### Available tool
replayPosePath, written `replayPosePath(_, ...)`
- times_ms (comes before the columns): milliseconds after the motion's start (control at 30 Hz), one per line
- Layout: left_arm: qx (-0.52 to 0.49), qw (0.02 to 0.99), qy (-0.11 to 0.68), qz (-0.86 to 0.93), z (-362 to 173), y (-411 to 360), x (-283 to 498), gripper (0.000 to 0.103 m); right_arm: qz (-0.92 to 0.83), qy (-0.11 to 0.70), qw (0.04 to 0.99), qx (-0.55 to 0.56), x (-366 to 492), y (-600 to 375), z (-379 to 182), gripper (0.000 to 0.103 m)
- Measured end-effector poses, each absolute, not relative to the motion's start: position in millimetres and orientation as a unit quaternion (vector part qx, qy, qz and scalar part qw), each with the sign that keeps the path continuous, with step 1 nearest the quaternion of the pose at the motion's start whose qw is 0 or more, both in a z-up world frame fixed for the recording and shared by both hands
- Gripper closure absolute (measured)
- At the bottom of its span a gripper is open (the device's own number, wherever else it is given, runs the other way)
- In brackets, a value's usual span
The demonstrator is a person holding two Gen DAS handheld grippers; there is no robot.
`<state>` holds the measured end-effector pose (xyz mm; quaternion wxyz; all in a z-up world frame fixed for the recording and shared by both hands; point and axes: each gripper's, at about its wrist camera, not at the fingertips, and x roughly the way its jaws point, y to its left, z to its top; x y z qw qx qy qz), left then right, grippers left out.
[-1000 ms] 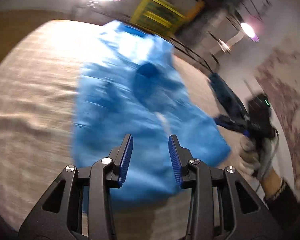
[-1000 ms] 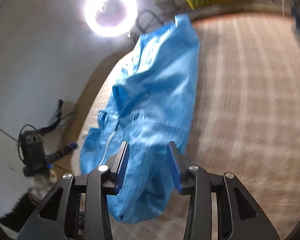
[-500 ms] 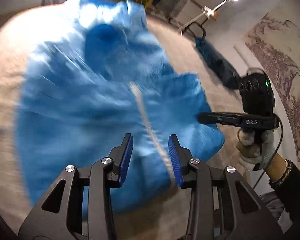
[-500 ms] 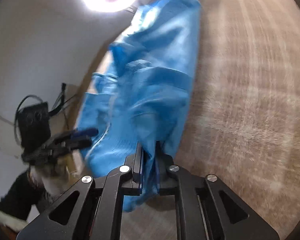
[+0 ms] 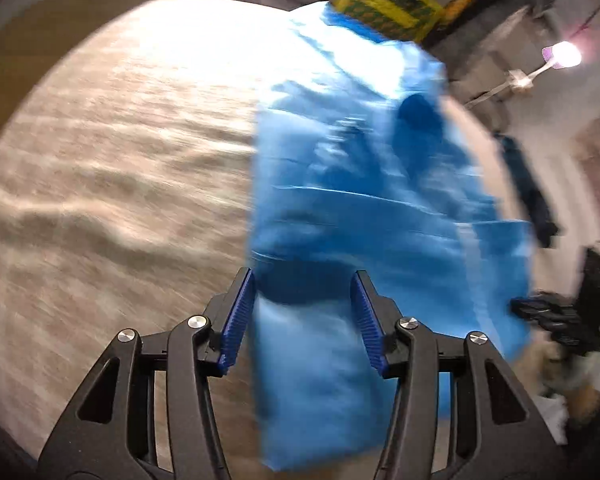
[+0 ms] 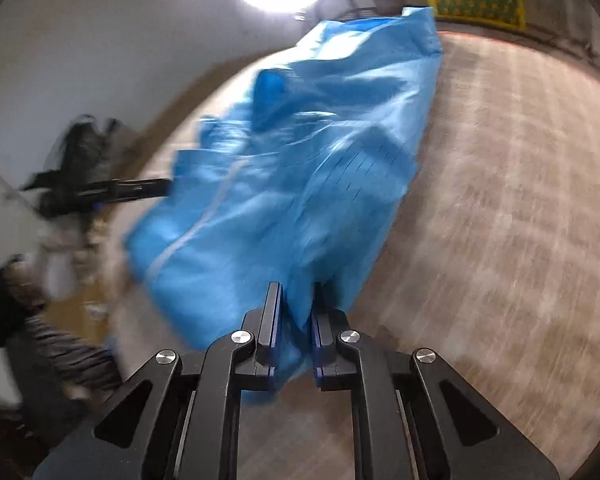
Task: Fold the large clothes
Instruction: 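Grasp the folded coat edge with the right gripper and lift it, then grasp the coat collar with the left gripper while the right gripper holds the coat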
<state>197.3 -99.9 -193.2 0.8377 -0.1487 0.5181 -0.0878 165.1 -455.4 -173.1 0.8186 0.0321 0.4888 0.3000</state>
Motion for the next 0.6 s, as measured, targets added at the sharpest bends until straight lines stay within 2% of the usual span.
replayPosePath(100,-0.143,0.839,0.519,-0.082,-192.0,-96.7,201.7,0.052,0.276,0.484,0.830,-0.002,174.6,-448.5,-167.1,0.092)
replayPosePath(200,-0.157,0.849,0.495,-0.098,-167.7,-91.3,202.7,0.052,0.272,0.474,0.837,-0.026,174.9,-447.2,-154.7,0.092)
replayPosePath(400,-0.134,0.879,0.437,-0.137,-107.6,-85.4,220.9,0.052,0.280,0.448,0.849,0.018,193.3,-476.7,-120.0,0.085)
replayPosePath(600,-0.136,0.880,0.432,-0.145,-92.5,-78.6,295.0,0.052,0.277,0.440,0.853,0.038,262.9,-468.3,-107.2,0.084)
